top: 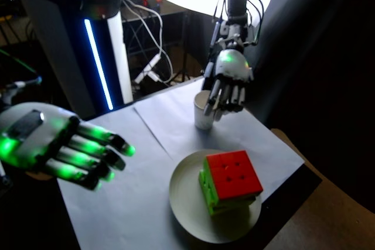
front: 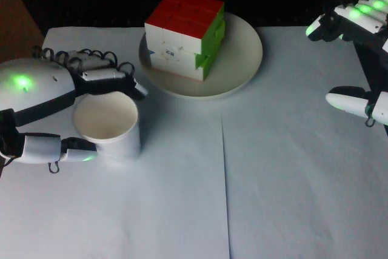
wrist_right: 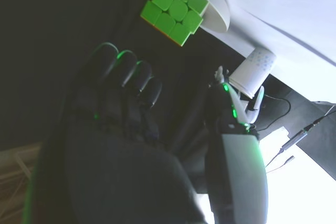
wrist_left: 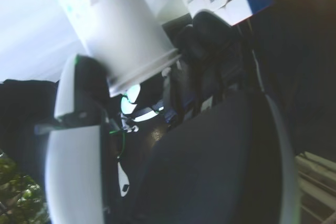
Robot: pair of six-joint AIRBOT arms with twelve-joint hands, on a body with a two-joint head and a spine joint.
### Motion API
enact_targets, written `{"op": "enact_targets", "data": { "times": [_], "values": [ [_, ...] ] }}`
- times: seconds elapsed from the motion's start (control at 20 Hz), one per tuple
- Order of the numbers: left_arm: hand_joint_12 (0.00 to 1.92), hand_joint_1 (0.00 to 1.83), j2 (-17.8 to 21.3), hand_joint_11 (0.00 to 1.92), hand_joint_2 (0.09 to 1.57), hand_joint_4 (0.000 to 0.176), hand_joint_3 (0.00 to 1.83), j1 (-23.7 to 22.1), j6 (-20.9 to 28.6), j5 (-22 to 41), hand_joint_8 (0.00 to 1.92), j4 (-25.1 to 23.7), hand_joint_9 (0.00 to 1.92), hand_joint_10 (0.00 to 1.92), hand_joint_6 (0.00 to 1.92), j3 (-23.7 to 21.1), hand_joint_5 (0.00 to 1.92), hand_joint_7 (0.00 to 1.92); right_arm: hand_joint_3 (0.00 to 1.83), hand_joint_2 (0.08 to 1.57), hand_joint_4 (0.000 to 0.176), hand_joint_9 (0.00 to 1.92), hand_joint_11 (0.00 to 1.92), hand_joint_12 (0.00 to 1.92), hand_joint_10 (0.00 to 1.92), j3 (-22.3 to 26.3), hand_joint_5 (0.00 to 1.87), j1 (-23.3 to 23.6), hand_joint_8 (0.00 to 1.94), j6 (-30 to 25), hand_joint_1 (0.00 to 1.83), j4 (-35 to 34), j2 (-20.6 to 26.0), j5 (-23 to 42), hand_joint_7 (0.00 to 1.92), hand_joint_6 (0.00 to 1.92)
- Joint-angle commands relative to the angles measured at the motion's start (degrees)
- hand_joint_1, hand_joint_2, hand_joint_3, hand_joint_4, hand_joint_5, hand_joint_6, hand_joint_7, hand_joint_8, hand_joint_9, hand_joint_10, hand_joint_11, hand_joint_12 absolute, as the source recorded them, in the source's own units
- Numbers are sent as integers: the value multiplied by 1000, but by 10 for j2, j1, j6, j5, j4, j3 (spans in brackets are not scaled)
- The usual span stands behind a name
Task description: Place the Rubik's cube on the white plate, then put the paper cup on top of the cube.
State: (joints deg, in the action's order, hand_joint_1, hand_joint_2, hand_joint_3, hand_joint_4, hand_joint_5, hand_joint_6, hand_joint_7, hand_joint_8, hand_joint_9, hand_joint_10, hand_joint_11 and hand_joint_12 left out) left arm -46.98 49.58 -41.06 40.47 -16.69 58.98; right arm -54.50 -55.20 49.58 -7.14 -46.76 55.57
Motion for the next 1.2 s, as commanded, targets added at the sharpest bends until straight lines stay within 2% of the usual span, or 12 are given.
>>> {"op": "enact_targets", "data": {
  "times": [0.0,0.05,0.2,0.35,0.45,0.55,0.7,0.85,0.9,1.0,1.05,1.15],
  "values": [
    [1921,1114,1,20,1225,72,3,-6,-4,65,1408,11,35,1688,1065,-3,161,22,1,1208,0,63,0,1747,1409,0,6,4,1150,0,820,-4,-1,73,113,1089],
    [1921,1103,1,2,1220,93,0,-7,-5,65,1425,11,4,1708,1293,-4,94,8,2,1213,0,107,0,1769,1453,0,13,4,1173,0,819,-4,-1,73,115,1104],
    [1826,1123,3,0,1222,60,0,-8,-6,69,1238,11,32,1550,1026,-4,164,78,0,1194,0,56,0,1704,1353,-1,11,3,1138,0,814,-4,-2,73,118,1092],
    [1817,1101,7,0,1181,97,0,-9,-6,80,1072,11,0,1419,1261,-6,52,65,0,1201,0,93,0,1757,1429,-1,40,3,1116,0,828,-4,-2,73,136,1056],
    [1799,1080,13,0,1193,90,2,-12,-7,91,1139,8,0,1421,1191,-10,39,33,0,1203,0,103,0,1779,1460,-1,33,2,1156,0,838,-4,-2,73,140,1068],
    [1762,989,20,0,1224,123,5,-19,-7,98,1118,2,0,1353,1265,-16,0,7,0,1200,0,72,0,1755,1442,-1,35,2,1135,0,835,-4,-2,73,112,1067],
    [1913,1086,27,0,1252,71,14,-32,-7,107,1302,-6,0,1533,1315,-20,10,0,0,1191,0,71,0,1742,1337,-1,36,2,1082,0,806,-4,-2,73,144,1079],
    [1827,1101,27,0,1253,98,1,-48,-7,108,1116,-6,0,1449,1271,-16,49,41,3,1206,0,92,0,1792,1479,-1,15,2,1194,0,786,-5,-3,73,128,1123],
    [1847,1072,26,46,1267,88,5,-55,-6,104,1064,-6,10,1485,1189,-13,48,52,1,1205,0,104,0,1813,1488,-1,30,3,1190,0,841,-5,-3,73,136,1107],
    [1794,1010,22,10,1311,17,12,-71,-6,90,1002,-6,52,1382,988,-6,109,83,0,1178,0,53,0,1762,1401,-1,34,3,1089,0,827,-5,-4,73,128,1102],
    [1786,1054,19,0,1283,75,0,-78,-3,83,1019,-6,35,1405,1088,-2,103,94,0,1184,0,58,0,1739,1415,-2,29,3,1080,0,829,-5,-5,73,126,1100],
    [1750,1175,8,0,1248,61,0,-102,40,70,970,-27,43,1324,1138,21,80,122,2,1195,0,54,0,1755,1426,-3,24,3,1074,0,788,-6,-6,73,142,1067]
  ]
}}
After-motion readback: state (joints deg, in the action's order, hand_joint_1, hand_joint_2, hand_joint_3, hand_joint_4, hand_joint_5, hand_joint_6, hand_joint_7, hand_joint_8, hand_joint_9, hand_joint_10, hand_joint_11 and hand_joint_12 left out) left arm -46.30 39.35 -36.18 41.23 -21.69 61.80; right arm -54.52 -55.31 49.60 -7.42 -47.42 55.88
